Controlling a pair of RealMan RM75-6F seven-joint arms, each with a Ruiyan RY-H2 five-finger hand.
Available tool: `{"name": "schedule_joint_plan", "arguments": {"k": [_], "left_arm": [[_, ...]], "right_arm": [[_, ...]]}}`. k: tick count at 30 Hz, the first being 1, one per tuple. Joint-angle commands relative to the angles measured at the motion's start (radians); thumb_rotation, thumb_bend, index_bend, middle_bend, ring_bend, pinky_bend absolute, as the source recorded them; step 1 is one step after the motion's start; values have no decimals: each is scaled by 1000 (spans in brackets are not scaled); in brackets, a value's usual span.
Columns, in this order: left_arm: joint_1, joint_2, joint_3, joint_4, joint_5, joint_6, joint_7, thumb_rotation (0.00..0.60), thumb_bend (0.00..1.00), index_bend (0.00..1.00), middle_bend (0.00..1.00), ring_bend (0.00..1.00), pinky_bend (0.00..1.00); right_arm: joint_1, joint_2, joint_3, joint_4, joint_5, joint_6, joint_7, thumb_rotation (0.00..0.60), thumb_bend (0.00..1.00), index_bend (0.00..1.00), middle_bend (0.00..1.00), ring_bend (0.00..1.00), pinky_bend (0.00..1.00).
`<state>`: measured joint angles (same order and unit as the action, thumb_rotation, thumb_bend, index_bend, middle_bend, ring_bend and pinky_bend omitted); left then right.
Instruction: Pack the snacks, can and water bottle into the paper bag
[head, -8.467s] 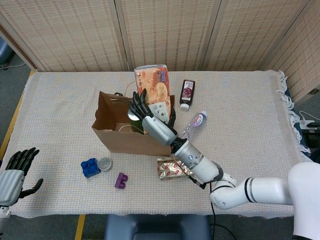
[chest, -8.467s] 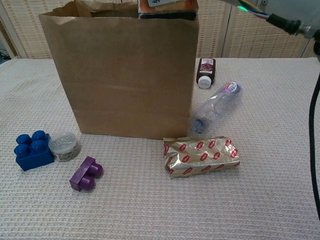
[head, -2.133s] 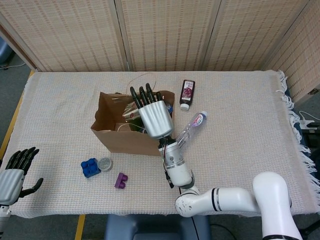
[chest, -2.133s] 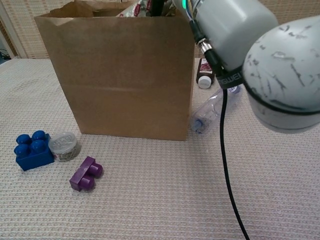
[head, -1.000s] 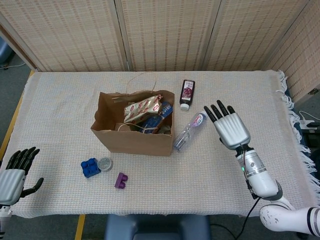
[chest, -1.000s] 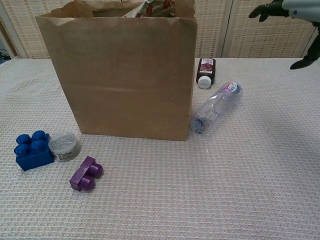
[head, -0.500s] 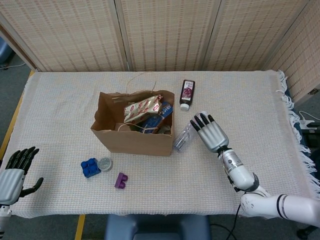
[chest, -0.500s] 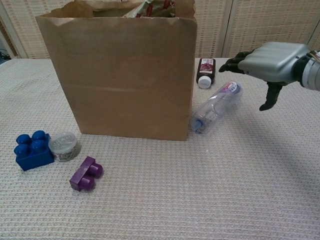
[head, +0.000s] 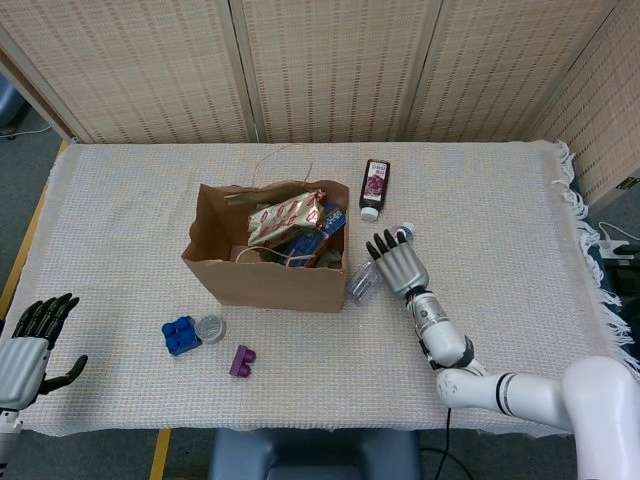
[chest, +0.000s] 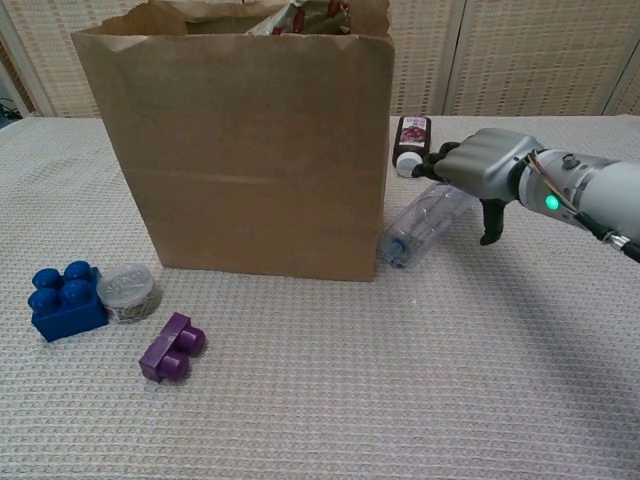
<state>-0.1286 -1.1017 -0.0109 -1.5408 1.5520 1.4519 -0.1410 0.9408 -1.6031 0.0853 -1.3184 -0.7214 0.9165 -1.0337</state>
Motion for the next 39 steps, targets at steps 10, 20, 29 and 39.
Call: {"name": "schedule_joint_plan", "arguments": {"k": [10, 20, 29, 39], "left_arm": [[0, 1, 1, 0, 0, 0, -5, 600, 331, 26, 0, 0, 0], [2, 0, 2, 2, 1, 4, -5, 600, 330, 25, 0, 0, 0], [5, -1, 3, 2, 0, 8, -5, 600, 330, 26, 0, 0, 0], [8, -3, 2, -2, -3, 11, 14, 600, 331, 26, 0, 0, 0]], "right_arm": [[11, -159, -10, 218, -48, -3, 75, 600, 113, 179, 149, 100, 308], [-9, -157, -15, 193, -66, 20, 45, 600, 230, 538, 475, 482, 655], [-53, -28, -9, -1, -180, 108, 122, 600, 241, 645, 554, 576, 716], [-164, 276, 51, -317, -318, 339, 230, 600, 241, 647, 556, 576, 716]]}}
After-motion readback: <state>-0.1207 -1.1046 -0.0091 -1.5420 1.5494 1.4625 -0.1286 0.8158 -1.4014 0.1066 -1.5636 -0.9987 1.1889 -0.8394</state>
